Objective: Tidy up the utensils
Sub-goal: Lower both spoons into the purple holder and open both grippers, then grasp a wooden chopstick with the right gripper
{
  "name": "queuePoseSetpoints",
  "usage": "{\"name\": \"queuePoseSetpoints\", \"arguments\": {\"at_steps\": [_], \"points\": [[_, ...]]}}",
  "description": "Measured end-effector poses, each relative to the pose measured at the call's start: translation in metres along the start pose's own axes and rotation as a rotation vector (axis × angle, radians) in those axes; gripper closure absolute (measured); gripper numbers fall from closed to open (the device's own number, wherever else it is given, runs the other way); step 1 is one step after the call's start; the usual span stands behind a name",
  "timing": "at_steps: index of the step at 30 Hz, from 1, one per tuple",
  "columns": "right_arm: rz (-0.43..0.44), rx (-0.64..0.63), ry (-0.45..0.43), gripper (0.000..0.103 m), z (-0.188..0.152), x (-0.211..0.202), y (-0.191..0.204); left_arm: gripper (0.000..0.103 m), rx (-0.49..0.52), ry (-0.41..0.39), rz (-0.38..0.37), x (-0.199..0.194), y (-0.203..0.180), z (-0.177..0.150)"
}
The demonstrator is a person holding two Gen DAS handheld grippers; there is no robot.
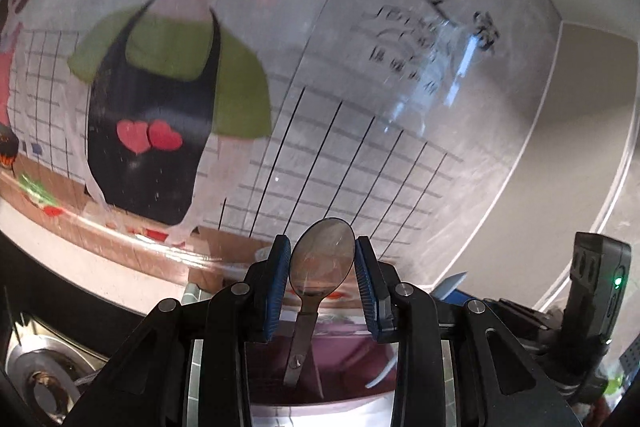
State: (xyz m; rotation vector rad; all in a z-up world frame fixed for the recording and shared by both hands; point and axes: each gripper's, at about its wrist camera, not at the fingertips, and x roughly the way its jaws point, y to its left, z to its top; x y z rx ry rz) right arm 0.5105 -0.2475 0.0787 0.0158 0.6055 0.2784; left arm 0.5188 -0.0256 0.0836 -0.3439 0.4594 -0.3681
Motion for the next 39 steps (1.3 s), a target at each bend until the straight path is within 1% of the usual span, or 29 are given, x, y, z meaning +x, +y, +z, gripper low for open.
{"name": "queuePoseSetpoints", "arguments": {"at_steps": [3, 4, 5, 6, 7, 8, 9, 11, 13, 16, 18, 20, 26, 30, 32, 34, 36, 39], "points": [[-0.004, -0.002, 0.057, 0.071, -0.012, 0.025, 0.001, 0.069, -0.009, 0.046, 0.020, 0.015, 0.008, -0.012], [-0.002, 0.000, 0.080, 0.071, -0.017, 0.032, 0.001, 0.069, -0.017, 0.073, 0.029, 0.022, 0.012, -0.019], [0.009, 0.001, 0.120, 0.070, -0.023, 0.040, 0.000, 0.066, -0.024, 0.102, 0.034, 0.029, 0.016, -0.025], [0.020, 0.005, 0.148, 0.070, -0.025, 0.046, 0.000, 0.056, -0.031, 0.143, 0.039, 0.036, 0.020, -0.031], [0.037, 0.019, 0.183, 0.070, -0.029, 0.051, -0.002, 0.050, -0.037, 0.167, 0.047, 0.039, 0.024, -0.035], [0.042, 0.027, 0.198, 0.070, -0.031, 0.052, -0.002, 0.046, -0.043, 0.171, 0.056, 0.038, 0.027, -0.037], [0.036, 0.025, 0.197, 0.070, -0.031, 0.048, -0.004, 0.046, -0.052, 0.170, 0.067, 0.034, 0.029, -0.037], [0.019, 0.005, 0.172, 0.070, -0.029, 0.032, -0.002, 0.046, -0.069, 0.169, 0.088, 0.020, 0.032, -0.035], [0.027, 0.000, 0.147, 0.070, -0.027, 0.014, 0.001, 0.046, -0.066, 0.162, 0.120, 0.002, 0.032, -0.032], [0.043, -0.007, 0.144, 0.070, -0.034, -0.013, 0.005, 0.042, 0.001, 0.142, 0.194, -0.035, 0.025, -0.036], [0.031, -0.020, 0.162, 0.070, -0.046, -0.025, 0.008, 0.039, 0.028, 0.140, 0.213, -0.053, 0.023, -0.043], [0.024, -0.029, 0.192, 0.070, -0.066, -0.035, 0.013, 0.037, 0.040, 0.154, 0.233, -0.073, 0.023, -0.056], [0.050, 0.012, 0.273, 0.070, -0.118, -0.049, 0.025, 0.035, 0.056, 0.204, 0.246, -0.124, 0.022, -0.102], [0.030, 0.011, 0.324, 0.070, -0.152, -0.054, 0.036, 0.035, 0.095, 0.260, 0.247, -0.144, 0.019, -0.136], [0.013, 0.021, 0.352, 0.070, -0.169, -0.055, 0.039, 0.035, 0.129, 0.283, 0.250, -0.150, 0.017, -0.153], [-0.008, 0.033, 0.370, 0.070, -0.180, -0.057, 0.042, 0.035, 0.141, 0.311, 0.240, -0.154, 0.018, -0.168], [-0.015, 0.054, 0.392, 0.069, -0.191, -0.057, 0.044, 0.035, 0.138, 0.322, 0.262, -0.162, 0.023, -0.180], [-0.002, 0.084, 0.435, 0.068, -0.206, -0.053, 0.052, 0.035, 0.142, 0.321, 0.316, -0.175, 0.029, -0.193]]}}
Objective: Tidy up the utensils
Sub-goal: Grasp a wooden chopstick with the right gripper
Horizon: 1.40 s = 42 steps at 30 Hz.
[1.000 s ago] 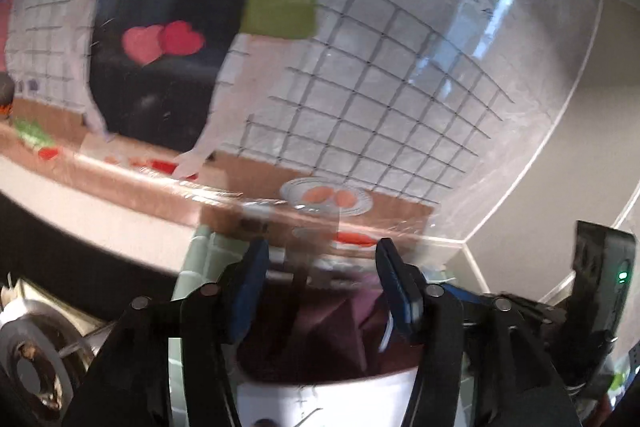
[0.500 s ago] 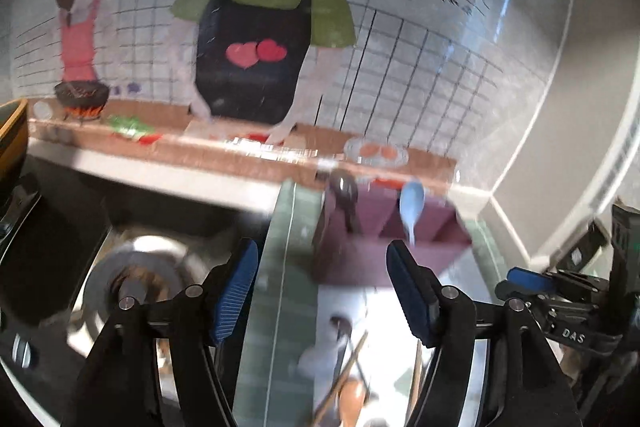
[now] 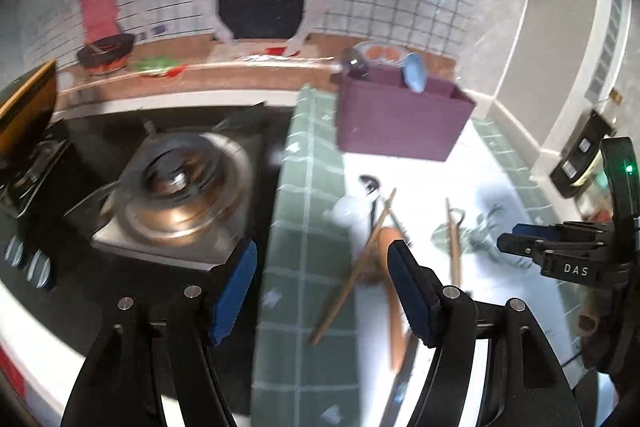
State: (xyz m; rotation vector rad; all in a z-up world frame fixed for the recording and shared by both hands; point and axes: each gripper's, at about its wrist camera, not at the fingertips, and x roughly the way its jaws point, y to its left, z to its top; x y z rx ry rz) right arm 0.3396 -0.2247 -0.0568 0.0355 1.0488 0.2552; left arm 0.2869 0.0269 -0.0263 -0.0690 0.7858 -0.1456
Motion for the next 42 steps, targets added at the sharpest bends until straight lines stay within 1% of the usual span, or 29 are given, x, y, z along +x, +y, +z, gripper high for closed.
{"name": "queuePoseSetpoints", "arguments": {"at_steps": [2, 5, 8, 10, 13, 14, 15, 16, 18, 20, 22, 25, 27, 28, 29, 30, 35, 38, 42], "points": [[0.024, 0.012, 0.010, 0.068, -0.004, 0.008, 0.007, 0.035, -0.013, 0.008, 0.008, -0.004, 0.006, -0.009], [0.038, 0.048, 0.028, 0.069, -0.006, 0.021, 0.016, 0.032, -0.001, 0.017, 0.016, -0.011, 0.012, -0.021], [0.008, 0.058, 0.042, 0.072, 0.000, 0.036, 0.025, 0.029, 0.008, 0.037, 0.000, -0.015, 0.015, -0.028], [0.006, 0.061, 0.052, 0.072, 0.005, 0.045, 0.028, 0.027, 0.021, 0.048, -0.004, -0.016, 0.015, -0.033], [-0.012, 0.051, 0.058, 0.076, 0.011, 0.056, 0.031, 0.026, 0.041, 0.066, -0.008, -0.016, 0.010, -0.039], [-0.020, 0.038, 0.048, 0.080, 0.012, 0.057, 0.032, 0.026, 0.046, 0.078, -0.018, -0.015, 0.008, -0.041], [-0.033, 0.023, 0.044, 0.089, 0.013, 0.058, 0.034, 0.026, 0.050, 0.088, -0.027, -0.014, 0.005, -0.043], [-0.033, 0.014, 0.047, 0.090, 0.012, 0.059, 0.034, 0.026, 0.057, 0.099, -0.047, -0.012, 0.001, -0.045], [-0.013, 0.008, 0.039, 0.097, 0.010, 0.055, 0.031, 0.026, 0.068, 0.117, -0.095, -0.008, -0.007, -0.046], [-0.001, 0.006, 0.028, 0.097, 0.003, 0.044, 0.022, 0.026, 0.088, 0.140, -0.150, -0.002, -0.019, -0.047], [0.012, 0.014, 0.015, 0.097, -0.004, 0.032, 0.013, 0.026, 0.124, 0.159, -0.183, 0.007, -0.034, -0.046], [0.025, 0.043, 0.003, 0.097, -0.017, 0.015, -0.003, 0.029, 0.173, 0.187, -0.201, 0.023, -0.056, -0.042], [0.048, 0.059, -0.001, 0.097, -0.024, 0.007, -0.011, 0.040, 0.210, 0.199, -0.187, 0.033, -0.068, -0.038], [0.058, 0.063, -0.007, 0.097, -0.028, 0.002, -0.015, 0.043, 0.230, 0.207, -0.173, 0.039, -0.072, -0.037], [0.065, 0.068, -0.011, 0.097, -0.031, -0.002, -0.018, 0.049, 0.247, 0.217, -0.156, 0.045, -0.076, -0.035], [0.071, 0.072, -0.013, 0.097, -0.034, -0.004, -0.019, 0.051, 0.259, 0.227, -0.144, 0.050, -0.079, -0.034], [0.108, 0.092, -0.036, 0.097, -0.045, -0.014, -0.025, 0.051, 0.303, 0.287, -0.131, 0.073, -0.092, -0.030], [0.118, 0.091, -0.046, 0.097, -0.048, -0.018, -0.026, 0.051, 0.306, 0.305, -0.115, 0.081, -0.099, -0.030], [0.133, 0.091, -0.054, 0.097, -0.052, -0.022, -0.027, 0.051, 0.320, 0.299, -0.074, 0.086, -0.105, -0.030]]}}
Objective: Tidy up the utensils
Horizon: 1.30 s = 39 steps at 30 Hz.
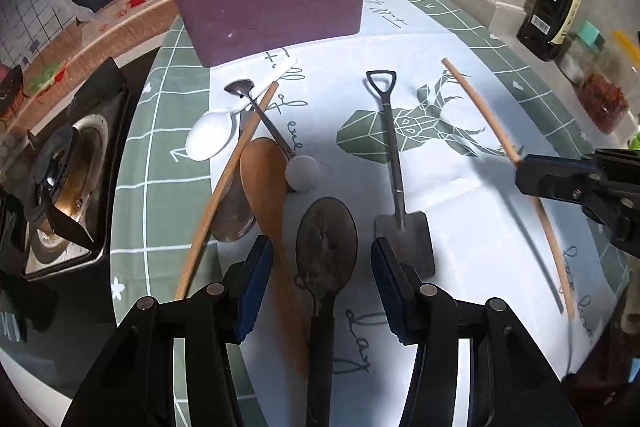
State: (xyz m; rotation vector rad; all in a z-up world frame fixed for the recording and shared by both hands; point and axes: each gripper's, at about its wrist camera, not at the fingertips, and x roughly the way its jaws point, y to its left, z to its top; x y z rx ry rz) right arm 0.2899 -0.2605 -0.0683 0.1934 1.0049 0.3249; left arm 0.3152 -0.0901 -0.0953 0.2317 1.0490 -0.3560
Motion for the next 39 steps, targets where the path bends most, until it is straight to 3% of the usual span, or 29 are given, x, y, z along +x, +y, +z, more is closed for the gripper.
{"name": "queuePoseSetpoints", "arguments": {"at_steps": [5, 9, 22, 29, 31, 37, 39], "points": [[0.014, 0.007, -0.006, 0.097, -0.001, -0.003, -0.003, 0.063, -0.038, 0.013, 0.040, 0.005, 0.005, 0.002], [0.012, 0.007, -0.016, 0.097, 0.000, -0.006, -0.004, 0.092, -0.086, -0.029, 0.010, -0.001, 0.014, 0.001], [0.038, 0.000, -0.034, 0.097, 0.003, -0.008, 0.002, 0.094, -0.181, -0.192, -0.088, -0.058, 0.036, -0.011], [0.035, -0.013, -0.094, 0.097, 0.014, -0.019, 0.014, 0.094, -0.217, -0.333, -0.080, -0.097, 0.043, 0.009], [0.037, -0.023, -0.145, 0.097, 0.027, -0.033, 0.018, 0.094, -0.225, -0.408, -0.086, -0.118, 0.049, 0.028], [0.016, -0.135, -0.408, 0.097, 0.117, -0.127, 0.045, 0.094, -0.295, -0.890, -0.116, -0.233, 0.078, 0.107], [-0.004, -0.174, -0.495, 0.097, 0.146, -0.156, 0.056, 0.094, -0.282, -1.000, -0.094, -0.251, 0.081, 0.124]]}}
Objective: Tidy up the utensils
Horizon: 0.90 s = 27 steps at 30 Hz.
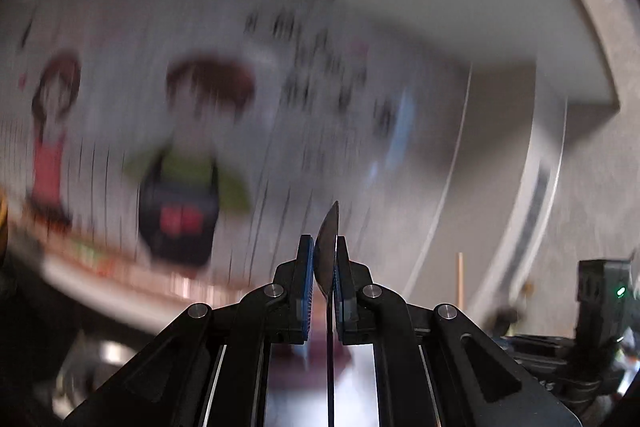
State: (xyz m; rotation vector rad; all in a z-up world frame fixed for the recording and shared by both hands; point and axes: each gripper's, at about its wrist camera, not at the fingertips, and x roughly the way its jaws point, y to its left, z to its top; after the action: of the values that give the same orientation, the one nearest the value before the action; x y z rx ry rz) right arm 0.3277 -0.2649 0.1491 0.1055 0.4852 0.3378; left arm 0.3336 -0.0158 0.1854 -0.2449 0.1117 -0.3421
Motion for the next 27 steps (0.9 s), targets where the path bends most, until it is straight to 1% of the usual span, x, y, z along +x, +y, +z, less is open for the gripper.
{"name": "queuePoseSetpoints", "arguments": {"at_steps": [1, 3, 5, 7, 10, 12, 18, 22, 25, 27], "points": [[-0.011, -0.027, -0.046, 0.097, 0.019, -0.003, 0.002, 0.094, 0.013, -0.044, 0.009, 0.007, -0.002, 0.010], [-0.017, -0.053, -0.105, 0.097, 0.043, -0.002, 0.004, 0.094, 0.014, -0.076, 0.013, 0.018, -0.002, 0.017], [-0.017, -0.059, -0.123, 0.097, 0.054, 0.005, 0.002, 0.094, 0.023, -0.091, 0.032, 0.034, 0.000, 0.016], [-0.019, -0.061, -0.127, 0.097, 0.060, 0.021, -0.005, 0.094, 0.015, -0.085, 0.033, 0.049, 0.006, 0.010], [-0.013, -0.042, -0.115, 0.097, 0.058, 0.054, -0.022, 0.094, 0.006, -0.083, 0.063, 0.075, 0.016, -0.006], [-0.017, -0.032, -0.102, 0.097, 0.055, 0.078, -0.031, 0.094, 0.010, -0.088, 0.103, 0.095, 0.023, -0.020], [-0.016, -0.032, -0.058, 0.097, 0.043, 0.147, -0.049, 0.094, -0.037, -0.007, 0.123, 0.157, 0.052, -0.057], [-0.017, -0.035, -0.025, 0.097, 0.032, 0.181, -0.056, 0.094, -0.059, 0.042, 0.132, 0.187, 0.065, -0.077], [-0.016, -0.015, -0.001, 0.097, 0.024, 0.203, -0.067, 0.094, -0.061, 0.058, 0.147, 0.204, 0.070, -0.091], [-0.019, -0.008, 0.007, 0.097, 0.020, 0.213, -0.073, 0.094, -0.058, 0.049, 0.161, 0.209, 0.072, -0.096]]}}
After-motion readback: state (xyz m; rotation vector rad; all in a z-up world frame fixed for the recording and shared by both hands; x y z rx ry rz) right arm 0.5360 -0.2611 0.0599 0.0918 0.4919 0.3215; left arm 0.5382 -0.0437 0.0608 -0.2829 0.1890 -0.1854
